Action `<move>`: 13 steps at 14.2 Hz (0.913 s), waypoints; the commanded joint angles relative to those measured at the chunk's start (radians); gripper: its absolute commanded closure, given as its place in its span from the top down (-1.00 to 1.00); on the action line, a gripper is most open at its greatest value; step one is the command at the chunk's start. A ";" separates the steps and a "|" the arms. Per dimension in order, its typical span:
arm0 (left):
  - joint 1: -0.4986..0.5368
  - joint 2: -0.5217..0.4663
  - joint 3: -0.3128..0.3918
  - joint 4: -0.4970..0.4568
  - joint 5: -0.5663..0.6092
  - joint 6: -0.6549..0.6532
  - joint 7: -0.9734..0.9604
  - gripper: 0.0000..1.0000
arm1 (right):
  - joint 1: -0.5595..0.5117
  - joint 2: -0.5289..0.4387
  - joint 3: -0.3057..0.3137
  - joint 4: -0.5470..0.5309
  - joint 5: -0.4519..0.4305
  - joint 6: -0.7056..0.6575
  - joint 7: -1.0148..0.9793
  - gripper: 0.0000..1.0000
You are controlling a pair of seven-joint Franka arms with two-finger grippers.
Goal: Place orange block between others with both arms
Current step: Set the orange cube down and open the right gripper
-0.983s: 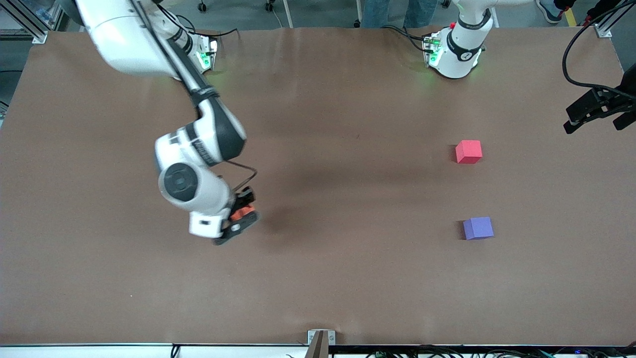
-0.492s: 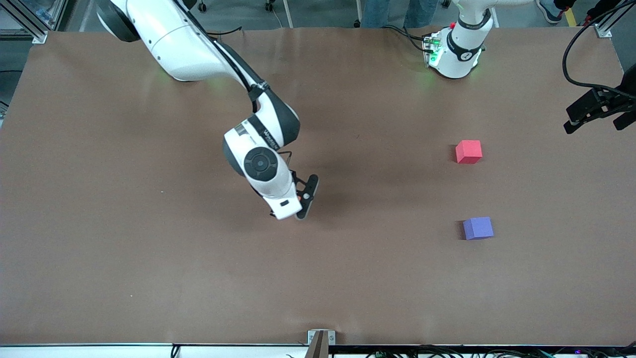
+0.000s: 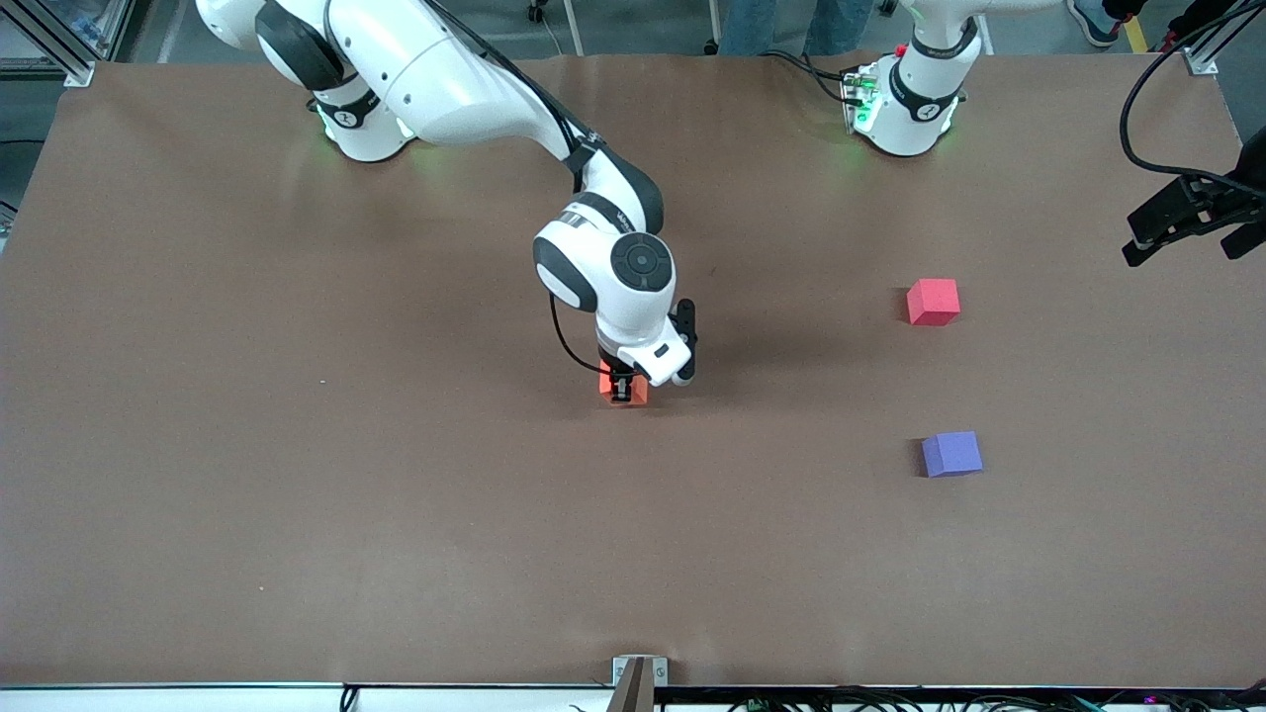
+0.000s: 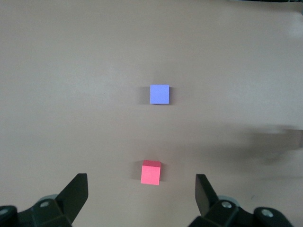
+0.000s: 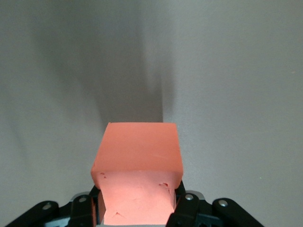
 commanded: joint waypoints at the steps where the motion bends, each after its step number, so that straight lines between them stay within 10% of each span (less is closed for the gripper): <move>1: -0.001 -0.001 0.001 0.005 0.001 -0.008 0.002 1.00 | 0.023 0.028 -0.021 0.040 -0.026 -0.012 -0.008 -0.19; 3: -0.001 0.001 0.001 0.003 0.001 -0.013 0.001 1.00 | 0.031 0.047 -0.021 0.055 -0.023 -0.004 -0.003 -0.04; 5: -0.001 0.008 0.001 0.003 0.001 -0.029 0.002 1.00 | 0.034 0.067 -0.019 0.085 -0.020 -0.003 0.003 0.96; 13: -0.028 0.110 -0.011 0.016 -0.084 -0.020 -0.082 1.00 | -0.087 -0.073 -0.024 0.087 -0.012 -0.197 0.090 1.00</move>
